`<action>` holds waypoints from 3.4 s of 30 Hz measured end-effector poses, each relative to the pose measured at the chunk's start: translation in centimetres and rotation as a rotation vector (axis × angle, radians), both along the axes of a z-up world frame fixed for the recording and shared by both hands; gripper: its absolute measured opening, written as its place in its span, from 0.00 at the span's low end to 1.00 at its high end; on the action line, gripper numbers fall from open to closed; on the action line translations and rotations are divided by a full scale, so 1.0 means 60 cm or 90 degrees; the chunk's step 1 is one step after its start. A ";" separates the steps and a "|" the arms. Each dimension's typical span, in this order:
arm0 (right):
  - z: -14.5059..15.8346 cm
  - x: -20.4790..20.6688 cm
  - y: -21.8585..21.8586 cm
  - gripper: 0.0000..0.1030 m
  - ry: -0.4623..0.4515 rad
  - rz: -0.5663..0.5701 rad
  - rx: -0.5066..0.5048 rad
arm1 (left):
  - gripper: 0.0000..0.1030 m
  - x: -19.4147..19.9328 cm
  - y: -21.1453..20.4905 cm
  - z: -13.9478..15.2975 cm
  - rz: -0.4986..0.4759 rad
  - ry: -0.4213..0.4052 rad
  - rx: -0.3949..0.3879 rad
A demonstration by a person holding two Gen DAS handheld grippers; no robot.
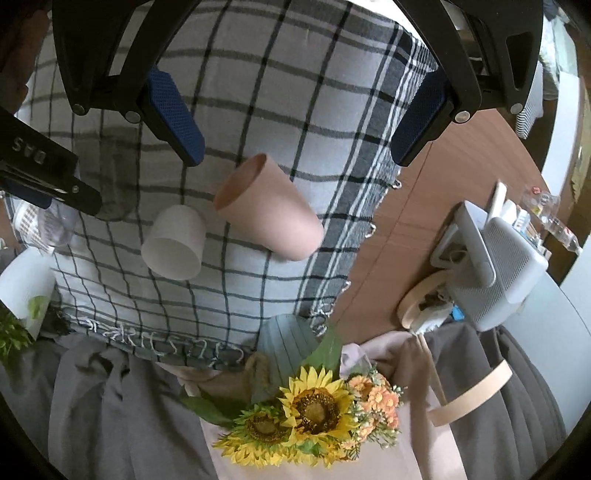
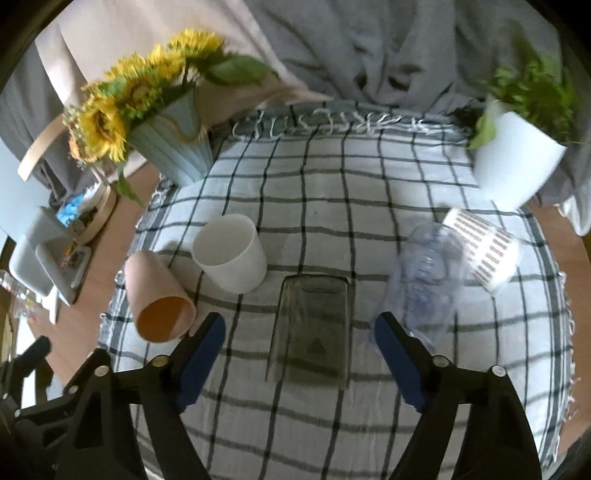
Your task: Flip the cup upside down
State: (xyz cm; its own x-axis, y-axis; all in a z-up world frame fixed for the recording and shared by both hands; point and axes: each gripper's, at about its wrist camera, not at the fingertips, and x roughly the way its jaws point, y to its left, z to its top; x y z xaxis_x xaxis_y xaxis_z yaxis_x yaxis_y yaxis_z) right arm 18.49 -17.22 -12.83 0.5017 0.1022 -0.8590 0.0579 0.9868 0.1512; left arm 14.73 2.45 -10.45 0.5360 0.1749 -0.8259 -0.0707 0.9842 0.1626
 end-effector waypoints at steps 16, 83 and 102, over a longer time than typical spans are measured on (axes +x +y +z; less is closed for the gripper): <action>-0.083 0.069 0.004 0.76 0.073 0.007 -0.030 | 1.00 0.046 -0.003 -0.048 0.014 0.023 -0.011; -0.151 -0.051 0.135 0.67 0.177 -0.075 -0.047 | 1.00 -0.001 0.091 -0.097 -0.095 0.151 0.022; 0.029 -0.159 0.044 0.78 0.011 -0.130 -0.021 | 1.00 -0.026 0.021 -0.023 -0.125 0.118 -0.029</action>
